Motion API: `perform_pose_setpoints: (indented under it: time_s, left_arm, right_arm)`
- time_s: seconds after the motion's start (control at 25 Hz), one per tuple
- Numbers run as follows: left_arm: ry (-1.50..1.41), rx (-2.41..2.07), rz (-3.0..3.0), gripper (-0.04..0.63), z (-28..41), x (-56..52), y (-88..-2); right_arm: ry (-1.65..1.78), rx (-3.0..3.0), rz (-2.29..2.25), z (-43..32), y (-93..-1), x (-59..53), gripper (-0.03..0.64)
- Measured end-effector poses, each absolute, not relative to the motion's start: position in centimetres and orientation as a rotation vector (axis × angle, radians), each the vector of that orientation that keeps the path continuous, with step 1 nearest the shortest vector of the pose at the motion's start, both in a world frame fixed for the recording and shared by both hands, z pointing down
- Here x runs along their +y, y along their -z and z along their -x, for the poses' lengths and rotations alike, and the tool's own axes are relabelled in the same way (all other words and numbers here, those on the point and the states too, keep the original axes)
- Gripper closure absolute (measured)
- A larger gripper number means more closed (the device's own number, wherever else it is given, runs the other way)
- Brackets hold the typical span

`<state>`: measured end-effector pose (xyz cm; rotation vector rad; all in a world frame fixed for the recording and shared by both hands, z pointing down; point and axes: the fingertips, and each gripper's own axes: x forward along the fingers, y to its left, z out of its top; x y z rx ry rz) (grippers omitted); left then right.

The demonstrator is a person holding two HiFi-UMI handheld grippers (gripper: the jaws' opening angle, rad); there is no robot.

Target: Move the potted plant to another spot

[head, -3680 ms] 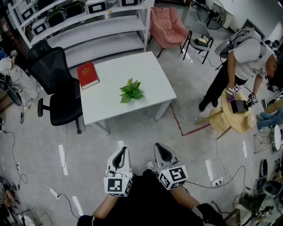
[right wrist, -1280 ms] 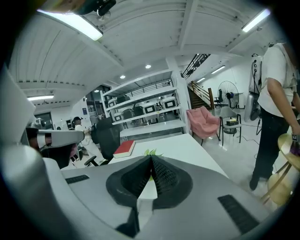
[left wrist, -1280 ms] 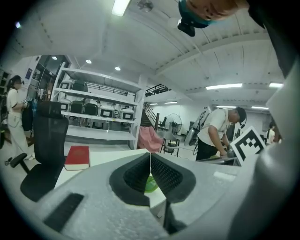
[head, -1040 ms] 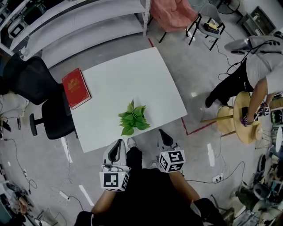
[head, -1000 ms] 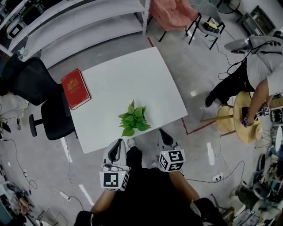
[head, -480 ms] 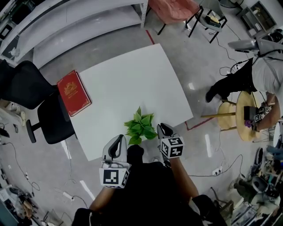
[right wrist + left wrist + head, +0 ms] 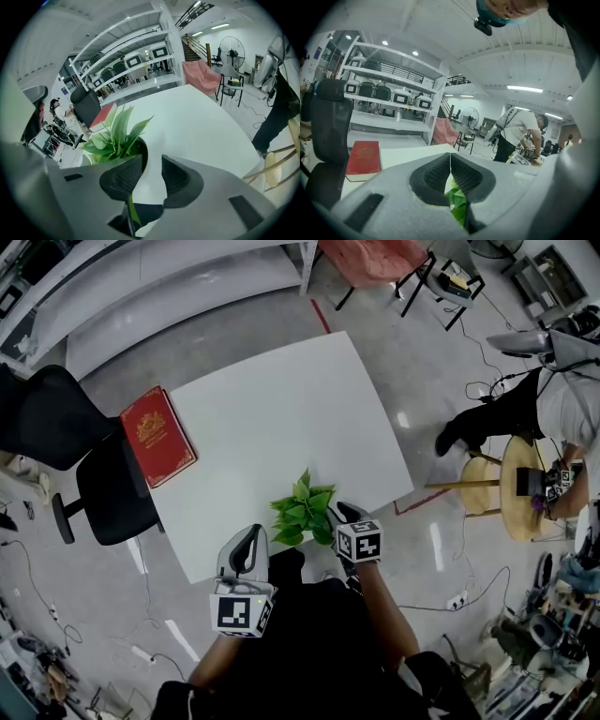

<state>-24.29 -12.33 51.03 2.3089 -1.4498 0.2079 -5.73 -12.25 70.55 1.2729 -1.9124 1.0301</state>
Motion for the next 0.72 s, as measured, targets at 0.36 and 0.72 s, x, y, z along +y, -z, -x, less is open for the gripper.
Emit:
perform_pose_setpoints:
  time_s: [0.36,0.72]
  left_arm:
    - [-0.208,-1.449,-2.307,0.577,25.5,-12.4,-51.4]
    - [-0.192,-1.450,-2.290,0.577,26.5,-11.9,-51.7]
  right_arm:
    - [-1.087,-1.874,-1.259,7.0,-72.1,-11.7,0.518]
    - [-1.176,-1.850,-1.325,7.4,-71.9,-11.8,0.588]
